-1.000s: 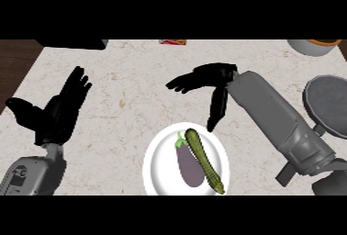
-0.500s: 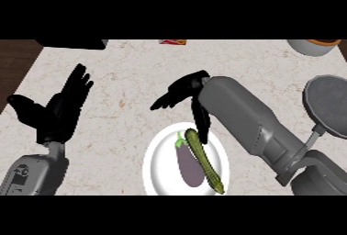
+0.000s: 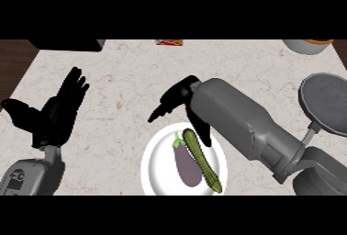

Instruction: Pick the eggplant from the plate and place it in the pan

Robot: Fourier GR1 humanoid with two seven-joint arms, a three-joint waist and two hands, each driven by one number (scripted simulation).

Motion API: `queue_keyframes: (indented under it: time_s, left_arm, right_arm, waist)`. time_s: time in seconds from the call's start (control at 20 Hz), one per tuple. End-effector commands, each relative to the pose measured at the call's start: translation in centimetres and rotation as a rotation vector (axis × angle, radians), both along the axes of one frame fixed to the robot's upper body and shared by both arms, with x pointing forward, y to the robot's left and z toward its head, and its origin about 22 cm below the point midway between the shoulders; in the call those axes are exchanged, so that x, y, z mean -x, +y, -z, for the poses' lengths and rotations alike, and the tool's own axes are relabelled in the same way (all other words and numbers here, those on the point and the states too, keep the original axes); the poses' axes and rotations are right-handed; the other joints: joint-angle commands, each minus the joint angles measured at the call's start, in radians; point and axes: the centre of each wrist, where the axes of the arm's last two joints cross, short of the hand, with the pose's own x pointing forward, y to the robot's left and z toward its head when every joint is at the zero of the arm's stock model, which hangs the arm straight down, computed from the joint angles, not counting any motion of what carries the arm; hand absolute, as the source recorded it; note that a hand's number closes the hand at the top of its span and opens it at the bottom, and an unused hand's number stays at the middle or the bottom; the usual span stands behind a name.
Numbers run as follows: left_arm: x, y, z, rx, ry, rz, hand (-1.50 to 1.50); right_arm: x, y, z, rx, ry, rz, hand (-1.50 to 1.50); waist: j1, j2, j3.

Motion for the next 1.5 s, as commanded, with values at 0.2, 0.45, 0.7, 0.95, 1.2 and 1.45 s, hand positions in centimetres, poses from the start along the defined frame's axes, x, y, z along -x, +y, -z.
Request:
queue_keyframes:
  time_s: [0.2, 0.45, 0.7, 0.95, 1.2, 1.45]
  left_arm:
    - [1.8, 0.2, 1.3, 0.006, 0.011, 0.006, 0.0]
    - [0.9, -0.3, 0.0, 0.001, 0.016, -0.009, 0.0]
    - [2.7, 0.0, 2.0, 0.018, 0.016, -0.008, 0.0]
    - [2.3, 1.8, 0.9, 0.006, 0.01, -0.026, 0.0]
    - [0.4, 0.9, 1.2, 0.005, 0.007, -0.018, 0.0]
    - [1.5, 1.7, 0.6, 0.005, 0.009, -0.017, 0.0]
  right_arm:
    - [0.3, 1.5, -1.9, 0.046, 0.013, -0.178, -1.5]
    - [1.1, 2.6, -0.1, 0.005, 0.035, -0.18, -1.5]
    - [2.4, 5.0, 0.9, 0.049, 0.031, -0.197, -1.5]
    - [2.8, 4.0, 2.9, 0.075, -0.014, -0.199, -1.5]
    - [3.4, 4.1, 4.0, 0.08, 0.008, -0.189, -1.5]
    - [4.1, 2.7, 6.8, 0.119, 0.03, -0.215, -1.5]
  waist:
    - [-0.008, -0.007, -0.001]
    - [-0.022, -0.01, 0.0]
    - [-0.02, -0.011, -0.001]
    - [-0.027, -0.012, -0.001]
    - [-0.011, -0.005, -0.002]
    - [-0.027, -0.011, -0.001]
